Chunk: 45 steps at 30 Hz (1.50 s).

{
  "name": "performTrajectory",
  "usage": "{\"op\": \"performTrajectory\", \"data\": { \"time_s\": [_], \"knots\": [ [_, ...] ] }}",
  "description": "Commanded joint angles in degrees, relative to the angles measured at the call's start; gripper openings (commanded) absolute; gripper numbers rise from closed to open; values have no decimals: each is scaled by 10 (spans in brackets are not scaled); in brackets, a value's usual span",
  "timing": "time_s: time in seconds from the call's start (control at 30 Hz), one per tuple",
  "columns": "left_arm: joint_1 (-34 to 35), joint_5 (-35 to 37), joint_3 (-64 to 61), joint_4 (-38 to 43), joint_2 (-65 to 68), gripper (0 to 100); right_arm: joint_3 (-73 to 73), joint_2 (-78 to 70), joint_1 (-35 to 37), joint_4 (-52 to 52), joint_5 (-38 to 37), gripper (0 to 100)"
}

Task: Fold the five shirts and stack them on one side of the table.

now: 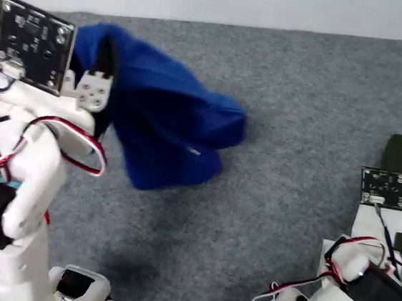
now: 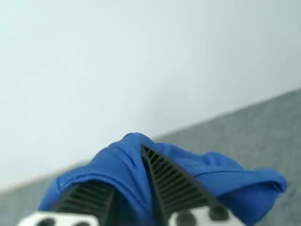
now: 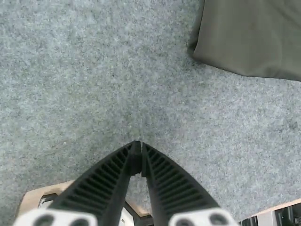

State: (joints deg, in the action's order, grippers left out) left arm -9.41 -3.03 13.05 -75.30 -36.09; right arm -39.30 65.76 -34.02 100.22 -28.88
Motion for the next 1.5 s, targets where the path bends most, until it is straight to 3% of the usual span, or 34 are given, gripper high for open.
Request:
{"op": "performTrajectory", "data": {
  "time_s": [0.0,0.13,0.27,0.53,0.93,1.03,1.17,1.47],
  "knots": [
    [-34,2,-3,63,3,2,4,0,4,19,-8,9],
    [-36,2,-105,79,22,2,4,0,6,19,-8,9],
    [14,3,-230,85,53,2,4,-1,6,18,-8,9],
    [201,1,-425,187,123,2,-4,-5,6,13,-9,9],
    [476,-151,-426,237,267,4,-4,-6,6,13,-9,9],
    [514,-166,-392,233,287,73,-4,-6,6,13,-9,9],
    [525,-166,-345,208,285,194,-4,-6,6,13,-9,9],
    [429,-170,-243,18,215,232,-6,-7,6,10,-8,9]
  ]
}}
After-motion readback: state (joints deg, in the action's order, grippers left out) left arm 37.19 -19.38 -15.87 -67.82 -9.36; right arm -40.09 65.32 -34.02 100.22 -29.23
